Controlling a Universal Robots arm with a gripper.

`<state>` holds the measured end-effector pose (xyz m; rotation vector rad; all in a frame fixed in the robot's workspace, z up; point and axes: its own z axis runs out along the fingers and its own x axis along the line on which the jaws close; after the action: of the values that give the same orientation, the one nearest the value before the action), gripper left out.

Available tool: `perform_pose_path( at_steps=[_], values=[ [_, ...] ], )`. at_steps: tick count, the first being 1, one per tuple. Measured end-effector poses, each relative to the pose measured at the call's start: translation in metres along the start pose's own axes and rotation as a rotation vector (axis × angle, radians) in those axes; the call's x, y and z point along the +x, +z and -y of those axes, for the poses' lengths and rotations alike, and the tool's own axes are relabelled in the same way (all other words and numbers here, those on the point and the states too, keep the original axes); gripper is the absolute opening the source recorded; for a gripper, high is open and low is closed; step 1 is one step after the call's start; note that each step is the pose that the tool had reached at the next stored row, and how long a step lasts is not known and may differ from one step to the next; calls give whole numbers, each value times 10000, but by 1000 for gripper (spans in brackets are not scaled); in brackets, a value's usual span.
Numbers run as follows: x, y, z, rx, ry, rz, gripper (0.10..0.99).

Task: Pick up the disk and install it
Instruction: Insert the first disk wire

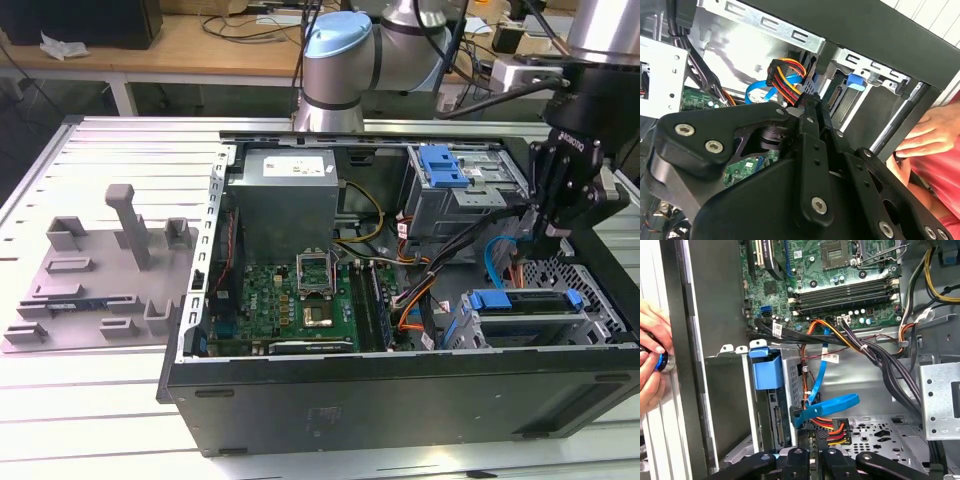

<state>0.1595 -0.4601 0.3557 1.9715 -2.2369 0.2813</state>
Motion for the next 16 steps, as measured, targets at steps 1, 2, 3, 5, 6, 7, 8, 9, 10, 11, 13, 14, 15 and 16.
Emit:
perform_pose_path(
  at_steps=[1, 2, 3, 5, 6, 7, 8, 9, 10, 11, 13, 14, 15, 16],
  values=[
    [12, -2, 2, -4, -15, 45, 165],
    [20, -1, 3, -6, -27, 66, 165],
    [28, 1, 4, -8, -42, 82, 165],
    [47, 3, 6, -5, -72, 92, 165],
    [55, 2, 7, -3, -86, 95, 165],
    [64, 1, 8, -2, -97, 108, 165],
    [73, -1, 9, -4, -106, 139, 165],
    [80, -4, 10, -7, -115, 175, 165],
    [90, -13, 12, -12, -134, 255, 165],
    [106, -25, 15, -37, -139, 482, 165],
    [140, -23, 20, -98, -131, 981, 165],
    [156, -20, 22, -122, -128, 1180, 165],
    [192, -12, 27, -146, -126, 1374, 165],
    [236, -3, 32, -166, -124, 1543, 165]
  ],
)
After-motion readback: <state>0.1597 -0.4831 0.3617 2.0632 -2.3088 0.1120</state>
